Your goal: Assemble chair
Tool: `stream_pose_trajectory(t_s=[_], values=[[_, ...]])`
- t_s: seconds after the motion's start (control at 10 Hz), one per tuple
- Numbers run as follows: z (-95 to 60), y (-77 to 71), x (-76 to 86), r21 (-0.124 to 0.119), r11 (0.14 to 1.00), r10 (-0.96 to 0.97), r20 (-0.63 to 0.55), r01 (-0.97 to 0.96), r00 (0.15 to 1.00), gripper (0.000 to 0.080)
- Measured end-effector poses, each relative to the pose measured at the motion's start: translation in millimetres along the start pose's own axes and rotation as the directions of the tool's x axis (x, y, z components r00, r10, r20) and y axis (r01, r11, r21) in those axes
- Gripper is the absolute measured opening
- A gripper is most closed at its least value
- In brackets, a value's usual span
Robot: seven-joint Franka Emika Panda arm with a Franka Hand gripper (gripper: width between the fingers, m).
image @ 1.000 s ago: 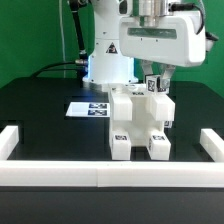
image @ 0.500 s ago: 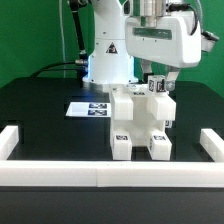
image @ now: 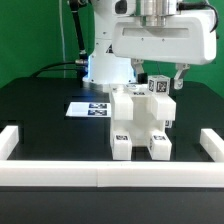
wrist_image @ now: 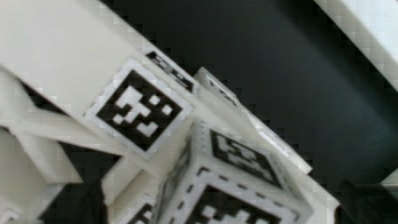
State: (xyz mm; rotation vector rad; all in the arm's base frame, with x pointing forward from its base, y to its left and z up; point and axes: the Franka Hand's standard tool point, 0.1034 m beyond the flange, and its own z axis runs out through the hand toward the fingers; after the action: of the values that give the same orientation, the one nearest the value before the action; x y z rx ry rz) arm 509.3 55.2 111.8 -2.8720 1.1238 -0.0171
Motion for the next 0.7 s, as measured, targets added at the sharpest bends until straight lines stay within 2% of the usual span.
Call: stream_pose_trajectory(t_s=[0.3, 0.7], values=[[-0.3, -0.3, 0.4, 0.000, 0.970, -0.245, -0.001, 0.245, 0.970, 0.0649], [-0.3, -0.2, 0.5, -0.028, 0.842, -0.539, -0.004, 0.539, 0.842, 0.0649]])
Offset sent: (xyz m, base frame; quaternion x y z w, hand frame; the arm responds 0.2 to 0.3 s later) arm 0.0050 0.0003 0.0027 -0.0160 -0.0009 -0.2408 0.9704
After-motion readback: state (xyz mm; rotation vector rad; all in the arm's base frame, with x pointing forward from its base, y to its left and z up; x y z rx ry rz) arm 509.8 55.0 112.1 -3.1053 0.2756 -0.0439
